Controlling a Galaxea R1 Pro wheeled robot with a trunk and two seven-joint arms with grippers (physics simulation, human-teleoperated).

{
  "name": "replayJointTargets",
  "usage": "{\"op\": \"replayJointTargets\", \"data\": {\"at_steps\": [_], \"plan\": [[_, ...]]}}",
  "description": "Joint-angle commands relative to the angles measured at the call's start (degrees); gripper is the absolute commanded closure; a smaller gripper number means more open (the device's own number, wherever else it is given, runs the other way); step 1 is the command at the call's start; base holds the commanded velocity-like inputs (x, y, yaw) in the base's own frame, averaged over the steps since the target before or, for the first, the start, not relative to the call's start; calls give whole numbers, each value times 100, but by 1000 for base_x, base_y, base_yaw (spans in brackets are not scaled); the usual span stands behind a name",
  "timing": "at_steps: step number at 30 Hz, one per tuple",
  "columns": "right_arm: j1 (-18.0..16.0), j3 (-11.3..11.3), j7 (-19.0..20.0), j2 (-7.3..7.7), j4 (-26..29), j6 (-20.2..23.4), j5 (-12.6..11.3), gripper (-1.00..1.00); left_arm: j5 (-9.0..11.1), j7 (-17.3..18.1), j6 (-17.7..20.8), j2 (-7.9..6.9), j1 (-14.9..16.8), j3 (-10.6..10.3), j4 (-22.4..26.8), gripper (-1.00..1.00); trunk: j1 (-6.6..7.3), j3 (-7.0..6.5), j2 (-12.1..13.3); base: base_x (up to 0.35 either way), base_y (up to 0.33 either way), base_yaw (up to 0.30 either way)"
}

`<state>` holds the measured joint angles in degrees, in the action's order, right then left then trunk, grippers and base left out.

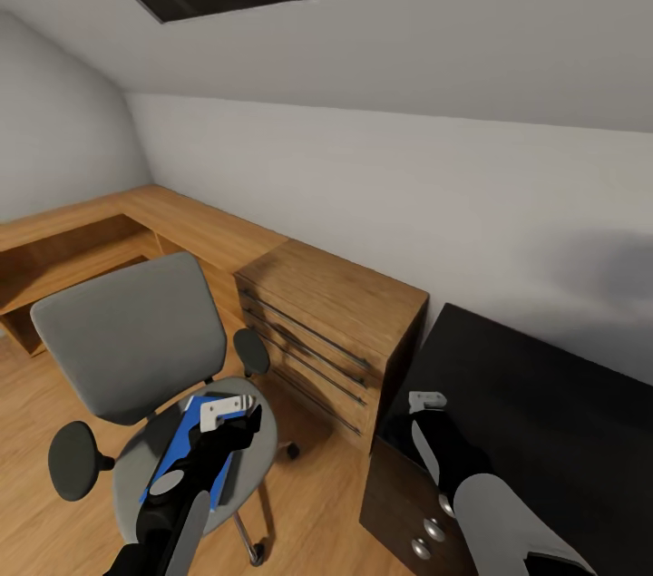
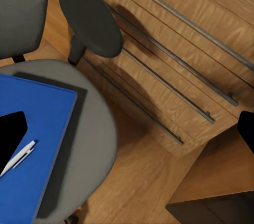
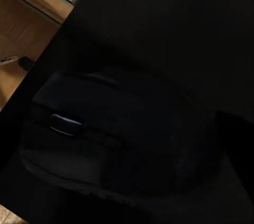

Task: In the bedroom, organize the workspace by keeping the computer under the desk, ensuring the monitor is on the desk, placing the keyboard on the desk next to the monitor, placing the mouse on the desk next to the keyboard, moving the folder from the swivel chair onto the desk next to the mouse, stacking the notebook on top of the folder with the pen on top of the notebook, and positioning the swivel chair next to the desk.

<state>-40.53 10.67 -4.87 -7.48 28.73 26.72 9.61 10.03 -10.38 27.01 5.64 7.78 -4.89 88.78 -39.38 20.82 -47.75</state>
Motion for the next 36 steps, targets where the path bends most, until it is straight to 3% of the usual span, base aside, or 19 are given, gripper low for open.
{"op": "replayJointTargets", "data": {"at_steps": [1, 2, 23, 36], "plan": [[1, 40, 22, -8, -52, 27, 42, 100, 61, -52, 24, -1, 4, -7, 8, -100, -2, 8, -4, 0, 0, 0], [1, 40, 22, -8, -52, 27, 43, -100, 61, -52, 24, -1, 4, -6, 8, -100, -2, 8, -4, 0, 0, 0], [1, 49, 40, 0, -2, 2, 47, -100, 61, -52, 24, -1, 4, -4, 17, -100, -2, 8, -4, 0, 0, 0], [19, 49, 42, -1, 334, -140, 43, -100, 61, -52, 24, -1, 4, -4, 17, -100, 283, -225, 518, 0, 0, 0]]}}
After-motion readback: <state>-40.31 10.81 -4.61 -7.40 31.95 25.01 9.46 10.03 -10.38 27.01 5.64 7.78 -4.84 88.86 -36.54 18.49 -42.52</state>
